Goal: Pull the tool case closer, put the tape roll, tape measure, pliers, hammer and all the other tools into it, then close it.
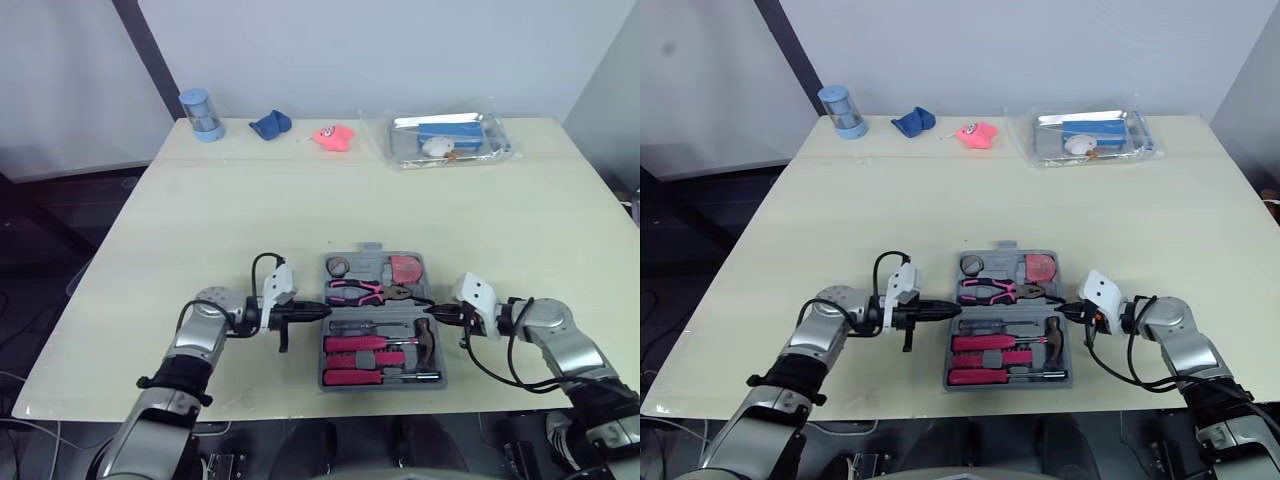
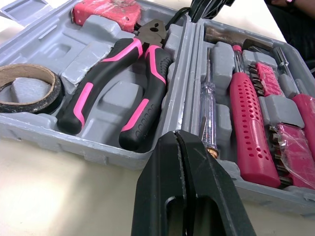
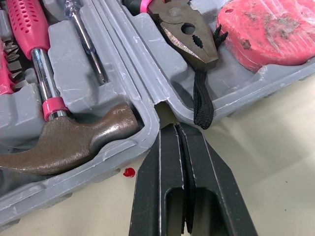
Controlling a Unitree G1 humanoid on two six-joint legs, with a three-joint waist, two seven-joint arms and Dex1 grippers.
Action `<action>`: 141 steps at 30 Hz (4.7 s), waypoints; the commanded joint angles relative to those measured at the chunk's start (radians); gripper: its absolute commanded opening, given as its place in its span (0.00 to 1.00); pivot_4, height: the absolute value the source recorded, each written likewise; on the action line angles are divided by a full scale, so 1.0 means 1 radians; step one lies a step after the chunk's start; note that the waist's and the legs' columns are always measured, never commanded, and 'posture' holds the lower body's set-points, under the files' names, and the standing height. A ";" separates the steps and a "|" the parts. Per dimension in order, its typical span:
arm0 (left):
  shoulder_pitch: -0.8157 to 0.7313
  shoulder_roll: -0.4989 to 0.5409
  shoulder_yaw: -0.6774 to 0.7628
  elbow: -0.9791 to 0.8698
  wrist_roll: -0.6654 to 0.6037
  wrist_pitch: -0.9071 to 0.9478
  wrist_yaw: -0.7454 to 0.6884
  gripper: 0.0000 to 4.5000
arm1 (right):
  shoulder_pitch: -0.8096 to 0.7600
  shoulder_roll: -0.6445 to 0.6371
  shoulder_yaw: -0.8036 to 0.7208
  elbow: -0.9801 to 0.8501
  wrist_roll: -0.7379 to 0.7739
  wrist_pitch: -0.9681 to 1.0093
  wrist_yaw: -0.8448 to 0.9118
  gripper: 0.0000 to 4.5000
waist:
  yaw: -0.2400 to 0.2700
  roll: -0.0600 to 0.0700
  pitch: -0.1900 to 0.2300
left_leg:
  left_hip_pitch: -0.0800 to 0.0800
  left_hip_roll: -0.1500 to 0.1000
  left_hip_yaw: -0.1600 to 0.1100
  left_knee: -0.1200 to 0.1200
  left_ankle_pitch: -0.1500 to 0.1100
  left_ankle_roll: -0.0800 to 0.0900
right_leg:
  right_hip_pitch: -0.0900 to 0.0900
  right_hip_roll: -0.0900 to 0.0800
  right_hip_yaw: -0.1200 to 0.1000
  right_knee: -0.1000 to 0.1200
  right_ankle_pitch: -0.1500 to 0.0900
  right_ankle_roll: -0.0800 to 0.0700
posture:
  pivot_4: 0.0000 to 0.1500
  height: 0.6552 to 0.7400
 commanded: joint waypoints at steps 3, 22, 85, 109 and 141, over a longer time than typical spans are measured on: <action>0.013 0.018 0.025 -0.009 -0.015 -0.001 -0.005 0.01 | -0.007 0.006 0.005 -0.032 0.004 -0.005 0.008 0.00 | 0.000 0.000 0.000 | 0.000 0.000 0.000 0.000 0.000 0.000 | 0.000 0.000 0.000 0.000 0.000 0.000 | 1.00 1.00; -0.029 -0.015 0.016 0.182 0.029 -0.126 -0.006 0.01 | 0.004 0.020 0.009 -0.041 -0.003 -0.002 0.007 0.00 | 0.000 0.000 0.000 | 0.000 0.000 0.000 0.000 0.000 0.000 | 0.000 0.000 0.000 0.000 0.000 0.000 | 1.00 1.00; 0.018 -0.086 -0.036 0.069 0.051 -0.092 -0.042 0.01 | 0.094 0.009 -0.034 -0.160 0.018 0.052 -0.022 0.00 | 0.003 0.000 0.000 | 0.000 -0.001 0.000 0.003 -0.003 0.004 | 0.000 -0.001 0.000 0.003 0.000 0.000 | 1.00 1.00; 0.012 -0.042 0.021 0.081 0.024 -0.106 -0.043 0.01 | 0.146 -0.059 -0.081 -0.179 0.036 0.063 -0.002 0.00 | 0.008 0.000 0.000 | 0.000 -0.001 0.000 0.004 -0.003 0.005 | 0.000 -0.001 0.000 0.005 0.000 0.000 | 1.00 1.00; 0.277 0.042 -0.152 -0.427 0.039 -0.054 0.003 0.00 | -0.467 0.078 -0.098 0.568 0.207 0.548 0.094 1.00 | -0.002 0.002 0.001 | 0.000 0.000 0.001 0.003 -0.003 0.005 | 0.000 -0.002 0.001 0.003 0.000 0.000 | 1.00 1.00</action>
